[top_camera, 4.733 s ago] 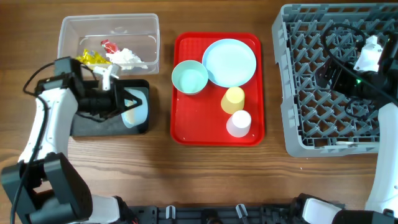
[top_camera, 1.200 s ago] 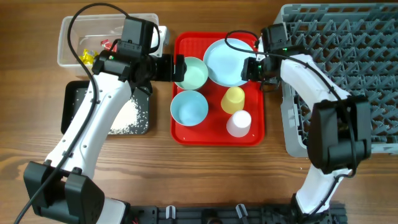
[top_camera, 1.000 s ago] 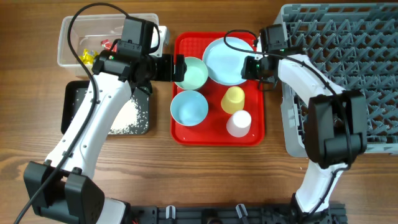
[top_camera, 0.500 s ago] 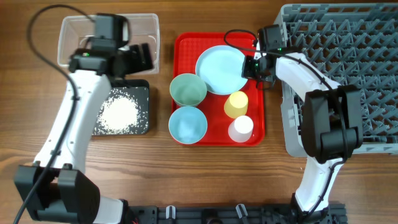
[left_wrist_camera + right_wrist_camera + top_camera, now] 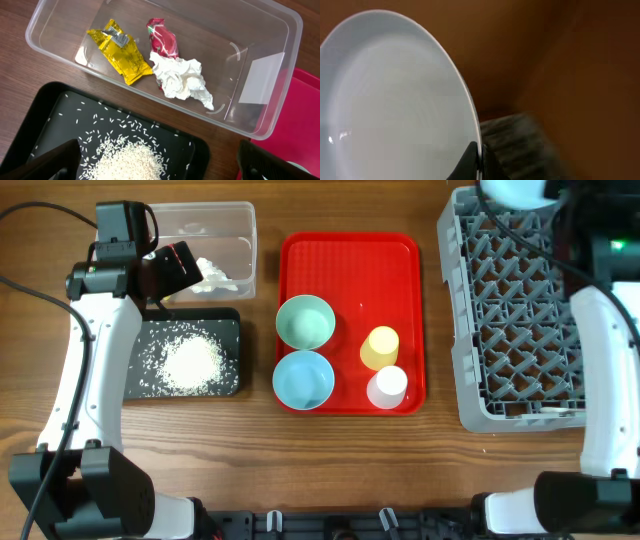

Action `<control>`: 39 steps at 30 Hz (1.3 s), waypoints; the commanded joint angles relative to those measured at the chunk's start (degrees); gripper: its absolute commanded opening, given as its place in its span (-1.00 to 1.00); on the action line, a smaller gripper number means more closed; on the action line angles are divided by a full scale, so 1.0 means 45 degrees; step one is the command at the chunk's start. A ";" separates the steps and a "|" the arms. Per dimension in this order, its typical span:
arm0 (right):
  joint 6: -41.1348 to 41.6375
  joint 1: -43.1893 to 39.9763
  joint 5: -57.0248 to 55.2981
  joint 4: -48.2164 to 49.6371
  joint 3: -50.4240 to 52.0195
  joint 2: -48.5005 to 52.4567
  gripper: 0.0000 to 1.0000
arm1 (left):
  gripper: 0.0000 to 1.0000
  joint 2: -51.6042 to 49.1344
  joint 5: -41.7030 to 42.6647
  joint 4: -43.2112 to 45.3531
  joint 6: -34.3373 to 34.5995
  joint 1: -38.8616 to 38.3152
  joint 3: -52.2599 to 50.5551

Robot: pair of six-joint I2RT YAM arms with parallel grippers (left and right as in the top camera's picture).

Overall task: Sort waste into correct bins and load items into the dishwasher rack
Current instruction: 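Place the plate upright in the dishwasher rack with right gripper, then grasp the yellow cup with right gripper and set it in rack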

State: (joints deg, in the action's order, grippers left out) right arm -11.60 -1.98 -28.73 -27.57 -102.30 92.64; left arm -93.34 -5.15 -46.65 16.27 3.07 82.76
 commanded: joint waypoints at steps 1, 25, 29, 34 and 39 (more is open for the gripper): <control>-0.4357 -0.0539 -0.1841 0.0321 0.0083 0.0588 -0.91 | 1.00 0.0335 -0.0194 0.0034 0.0204 0.0068 0.0015; -0.3274 -0.2079 0.2365 0.0199 0.0092 0.4750 0.45 | 1.00 0.0335 -0.0194 0.0034 0.0204 0.0068 0.0015; -0.0952 -0.2055 0.3983 -0.0379 0.0087 0.4464 1.00 | 1.00 0.0335 -0.0194 0.0034 0.0204 0.0068 0.0015; -0.0044 -0.2025 0.9224 -0.1899 -0.0214 0.2001 0.99 | 1.00 0.0335 -0.0194 0.0039 0.0204 0.0068 0.0015; 0.0942 -0.0699 1.2492 -0.4352 -0.0209 0.0146 0.99 | 1.00 0.0335 -0.0194 0.0039 0.0204 0.0068 0.0015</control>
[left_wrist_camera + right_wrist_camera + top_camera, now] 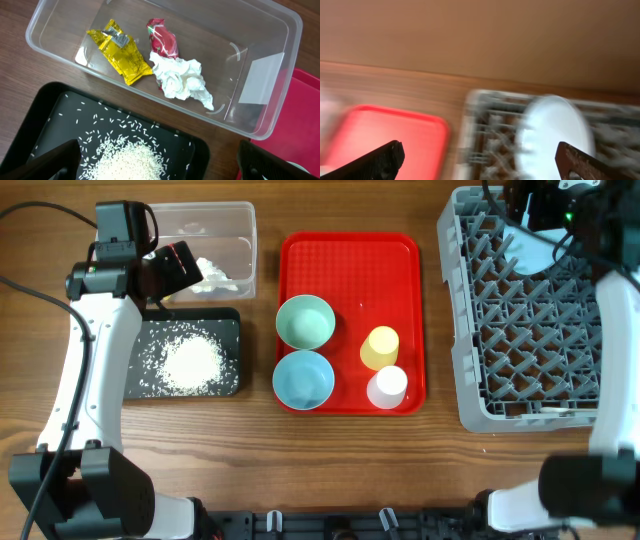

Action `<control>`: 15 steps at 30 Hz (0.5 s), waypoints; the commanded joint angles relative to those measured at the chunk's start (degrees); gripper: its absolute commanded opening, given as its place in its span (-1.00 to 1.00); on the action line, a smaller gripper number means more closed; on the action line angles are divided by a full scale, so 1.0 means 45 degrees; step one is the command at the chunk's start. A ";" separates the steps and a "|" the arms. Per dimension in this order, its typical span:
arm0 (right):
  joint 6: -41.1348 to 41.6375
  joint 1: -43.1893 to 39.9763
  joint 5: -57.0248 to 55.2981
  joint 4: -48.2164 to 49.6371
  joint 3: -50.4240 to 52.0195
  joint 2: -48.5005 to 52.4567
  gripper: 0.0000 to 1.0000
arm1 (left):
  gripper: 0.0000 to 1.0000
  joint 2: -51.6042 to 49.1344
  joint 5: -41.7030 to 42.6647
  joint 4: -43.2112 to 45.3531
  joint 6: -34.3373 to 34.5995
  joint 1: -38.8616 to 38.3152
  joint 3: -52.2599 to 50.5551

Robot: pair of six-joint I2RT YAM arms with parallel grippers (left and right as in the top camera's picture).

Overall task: Sort waste into correct bins and load items into the dishwasher rack
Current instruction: 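Grasp the yellow cup with right gripper and set it in rack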

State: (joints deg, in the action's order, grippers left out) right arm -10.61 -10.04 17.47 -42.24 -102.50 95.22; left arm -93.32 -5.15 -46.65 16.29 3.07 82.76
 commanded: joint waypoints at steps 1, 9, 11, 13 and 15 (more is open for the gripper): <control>0.0719 0.1681 0.2079 -0.1724 -0.0131 -0.0403 1.00 | 1.00 0.0330 -0.0194 0.0034 0.0199 0.0068 0.0015; 0.2793 0.6664 -0.1515 -0.5877 0.0223 0.1588 0.99 | 1.00 0.0330 -0.0194 0.0039 0.0199 0.0068 0.0015; 0.3502 0.7033 -0.2045 -0.6489 0.0223 0.2540 0.85 | 1.00 0.0330 -0.0194 0.0034 0.0199 0.0068 0.0015; 0.3818 0.7193 -0.2234 -0.6989 0.0223 0.3381 0.71 | 1.00 0.0330 -0.0194 0.0034 0.0199 0.0068 0.0015; 0.3876 0.7198 -0.2327 -0.7538 0.0272 0.3997 0.70 | 1.00 0.0330 -0.0194 0.0034 0.0199 0.0068 0.0015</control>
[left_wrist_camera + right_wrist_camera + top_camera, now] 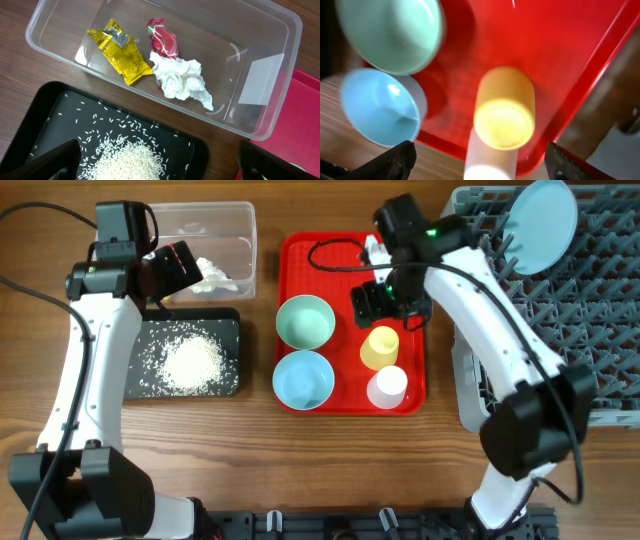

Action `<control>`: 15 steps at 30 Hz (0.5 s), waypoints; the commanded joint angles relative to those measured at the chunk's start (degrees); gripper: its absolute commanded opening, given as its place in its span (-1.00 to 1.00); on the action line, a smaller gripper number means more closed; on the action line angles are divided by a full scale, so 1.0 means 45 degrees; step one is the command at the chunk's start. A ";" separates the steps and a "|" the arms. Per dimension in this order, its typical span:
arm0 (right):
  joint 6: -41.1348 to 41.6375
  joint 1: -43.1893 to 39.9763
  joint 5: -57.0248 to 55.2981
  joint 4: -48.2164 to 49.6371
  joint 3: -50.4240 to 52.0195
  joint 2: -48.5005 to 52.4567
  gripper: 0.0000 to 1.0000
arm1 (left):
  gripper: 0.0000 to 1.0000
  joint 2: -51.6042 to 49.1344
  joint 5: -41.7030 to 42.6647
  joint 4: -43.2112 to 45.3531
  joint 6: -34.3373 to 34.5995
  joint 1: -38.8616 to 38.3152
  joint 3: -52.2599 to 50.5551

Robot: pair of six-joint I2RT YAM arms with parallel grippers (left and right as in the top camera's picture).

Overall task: Sort waste into correct bins and load items into the dishwasher rack
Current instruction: 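Grasp the yellow cup with right gripper and set it in rack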

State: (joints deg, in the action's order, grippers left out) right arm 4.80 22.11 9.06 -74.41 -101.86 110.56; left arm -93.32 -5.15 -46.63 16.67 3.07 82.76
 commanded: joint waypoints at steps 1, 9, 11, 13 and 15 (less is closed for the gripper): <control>0.0899 0.0053 -0.0899 -0.0325 0.0646 0.0661 0.69 | 1.00 0.0330 -0.0194 0.0029 0.0117 0.0068 0.0015; 0.1627 0.0053 -0.1258 0.2837 0.3818 0.0661 0.57 | 1.00 0.0330 -0.0194 0.0029 0.0117 0.0068 0.0015; 0.1632 0.0053 -0.1263 0.3551 0.4211 0.0661 0.37 | 1.00 0.0330 -0.0194 0.0029 0.0117 0.0068 0.0015; 0.1632 0.0053 -0.1404 0.4056 0.4240 0.0661 0.25 | 1.00 0.0330 -0.0194 0.0029 0.0117 0.0068 0.0015; 0.1622 0.0053 -0.1447 0.4449 0.4240 0.0680 0.17 | 1.00 0.0330 -0.0194 0.0034 0.0117 0.0068 0.0015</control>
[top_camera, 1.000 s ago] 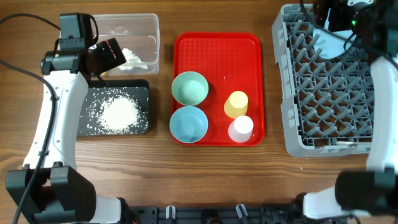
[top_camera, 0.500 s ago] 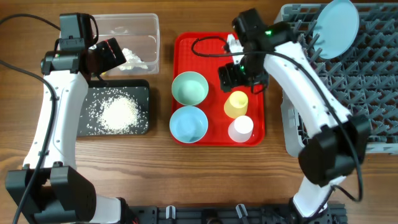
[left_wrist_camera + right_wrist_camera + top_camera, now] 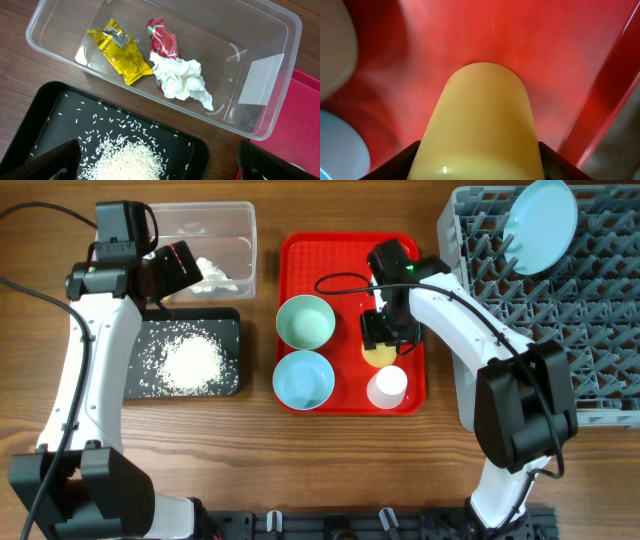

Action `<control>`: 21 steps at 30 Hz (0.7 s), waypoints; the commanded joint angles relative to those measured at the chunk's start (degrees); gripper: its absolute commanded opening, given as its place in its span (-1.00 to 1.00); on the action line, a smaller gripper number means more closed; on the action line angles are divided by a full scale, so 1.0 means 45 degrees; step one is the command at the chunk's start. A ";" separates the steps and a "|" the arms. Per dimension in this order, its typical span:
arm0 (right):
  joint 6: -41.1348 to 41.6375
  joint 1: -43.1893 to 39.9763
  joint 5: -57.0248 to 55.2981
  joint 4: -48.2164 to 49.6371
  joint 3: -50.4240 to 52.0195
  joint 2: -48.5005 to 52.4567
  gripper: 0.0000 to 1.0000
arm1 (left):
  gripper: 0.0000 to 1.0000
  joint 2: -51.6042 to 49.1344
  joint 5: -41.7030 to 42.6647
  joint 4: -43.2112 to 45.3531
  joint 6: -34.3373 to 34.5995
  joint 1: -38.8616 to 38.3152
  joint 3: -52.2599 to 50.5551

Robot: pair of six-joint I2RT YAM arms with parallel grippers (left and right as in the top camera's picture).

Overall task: Sort waste into correct bins and load items into the dishwasher rack
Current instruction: 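Grasp the yellow cup with right gripper and set it in rack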

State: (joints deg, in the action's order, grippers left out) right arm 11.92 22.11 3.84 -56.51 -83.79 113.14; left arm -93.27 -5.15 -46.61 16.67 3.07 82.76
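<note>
On the red tray (image 3: 345,250), a yellow cup (image 3: 480,125) stands between the fingers of my right gripper (image 3: 477,162), which is open and low around it; the cup (image 3: 381,356) is partly hidden in the overhead view. A white cup (image 3: 388,387), a green bowl (image 3: 305,321) and a blue bowl (image 3: 303,379) share the tray. A pale blue plate (image 3: 540,212) stands on edge in the grey dishwasher rack (image 3: 600,330). My left gripper (image 3: 160,165) hangs open over the black tray of rice (image 3: 125,160), with nothing between its fingers.
The clear bin (image 3: 265,75) at the back left holds a yellow wrapper (image 3: 122,52), a red wrapper (image 3: 161,37) and a crumpled tissue (image 3: 182,80). The rack fills the right side of the table. My right arm stretches across the tray's right half.
My right gripper was open a little above the yellow cup; now it is lower, with a finger on each side of the cup. The left arm has not moved.
My right gripper first held the pale blue plate by the rack's far corner. Then the plate stood in the rack and the gripper was open and free. Later it hovered over the tray above the yellow cup, and now it straddles that cup.
</note>
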 commanded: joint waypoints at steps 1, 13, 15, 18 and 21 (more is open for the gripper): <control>0.0015 0.0053 -0.0291 0.0520 0.0223 0.0112 0.12 | 1.00 0.0321 -0.0194 0.0024 0.0117 0.0068 0.0015; -0.0233 -0.0763 -0.0267 -0.3109 -0.3021 -0.2871 -0.11 | 1.00 0.0321 -0.0194 0.0024 0.0117 0.0068 0.0015; -0.0291 -0.1486 -0.0277 -0.3949 -0.3026 -0.4070 -0.17 | 1.00 0.0321 -0.0194 0.0024 0.0117 0.0068 0.0015; -0.0884 -0.4444 -0.0282 -0.5411 -0.3026 -0.5829 -0.22 | 1.00 0.0321 -0.0194 0.0029 0.0117 0.0068 0.0015; -0.1622 -0.8199 -0.0267 -0.5795 -0.3002 -0.6261 -0.27 | 1.00 0.0321 -0.0194 0.0024 0.0117 0.0068 0.0015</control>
State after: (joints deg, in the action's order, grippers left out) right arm 8.29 -4.82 2.98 -82.00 -96.60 86.56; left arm -93.14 -5.15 -46.63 16.67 3.07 82.76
